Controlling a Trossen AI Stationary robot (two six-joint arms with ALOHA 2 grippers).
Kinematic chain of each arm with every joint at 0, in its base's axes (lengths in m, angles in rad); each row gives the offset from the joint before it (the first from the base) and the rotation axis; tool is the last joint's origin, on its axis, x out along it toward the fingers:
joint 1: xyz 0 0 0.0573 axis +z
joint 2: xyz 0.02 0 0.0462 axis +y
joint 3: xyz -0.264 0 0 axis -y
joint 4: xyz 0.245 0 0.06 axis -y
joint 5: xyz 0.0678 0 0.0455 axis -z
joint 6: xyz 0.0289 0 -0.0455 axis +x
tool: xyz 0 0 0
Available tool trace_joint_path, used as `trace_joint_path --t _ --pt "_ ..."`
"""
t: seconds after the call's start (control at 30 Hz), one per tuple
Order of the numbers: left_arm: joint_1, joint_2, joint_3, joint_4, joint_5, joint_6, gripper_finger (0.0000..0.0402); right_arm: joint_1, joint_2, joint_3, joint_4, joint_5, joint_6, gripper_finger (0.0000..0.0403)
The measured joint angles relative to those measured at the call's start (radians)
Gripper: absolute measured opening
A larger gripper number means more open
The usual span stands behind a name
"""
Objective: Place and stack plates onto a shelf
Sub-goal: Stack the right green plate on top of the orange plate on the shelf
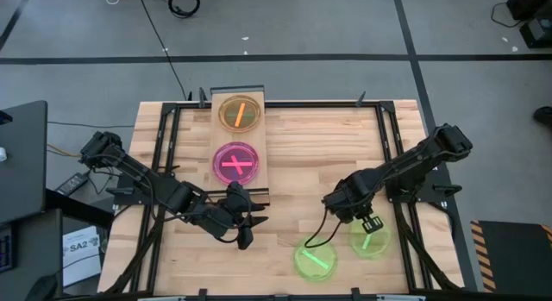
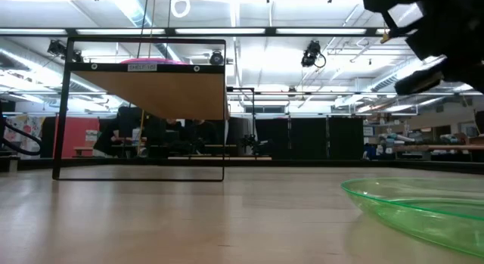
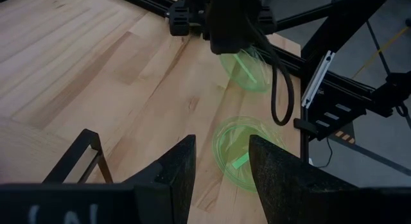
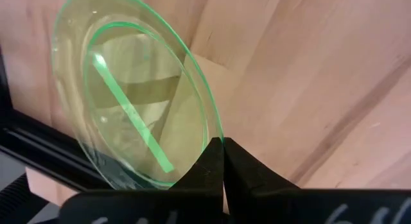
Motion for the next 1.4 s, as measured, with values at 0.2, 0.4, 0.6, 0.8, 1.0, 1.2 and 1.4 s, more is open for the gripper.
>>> trace_joint_path --t 0.2,0.4,0.6,0.8,1.0,1.2,1.4 --pt "0.000 0.000 0.000 0.000 0.000 0.000 0.0151 -0.021 0.000 0.086 -0.071 0.000 -0.037 0.0002" --pt "0.000 0.000 0.000 0.000 0.000 0.000 0.0151 -0.048 0.000 0.183 -0.123 0.000 -0.092 0.0003" --pt "0.000 0.000 0.000 0.000 0.000 0.000 0.0151 -0.077 0.000 0.268 -0.144 0.003 -0.117 0.0003" --pt "0.000 0.000 0.000 0.000 0.000 -0.001 0.0151 -0.105 0.000 0.322 -0.148 0.003 -0.126 0.0003" --pt "0.000 0.000 0.000 0.001 0.000 -0.002 0.0151 -0.143 0.000 0.353 -0.098 0.004 -0.026 0.0004" --pt "0.000 0.000 0.000 0.003 0.000 -0.004 0.0151 -0.179 0.000 0.353 -0.001 0.004 0.122 0.0004" --pt "0.007 0.000 0.000 0.017 -0.003 -0.058 0.0151 -0.195 0.000 0.353 0.106 0.003 0.286 0.0004"
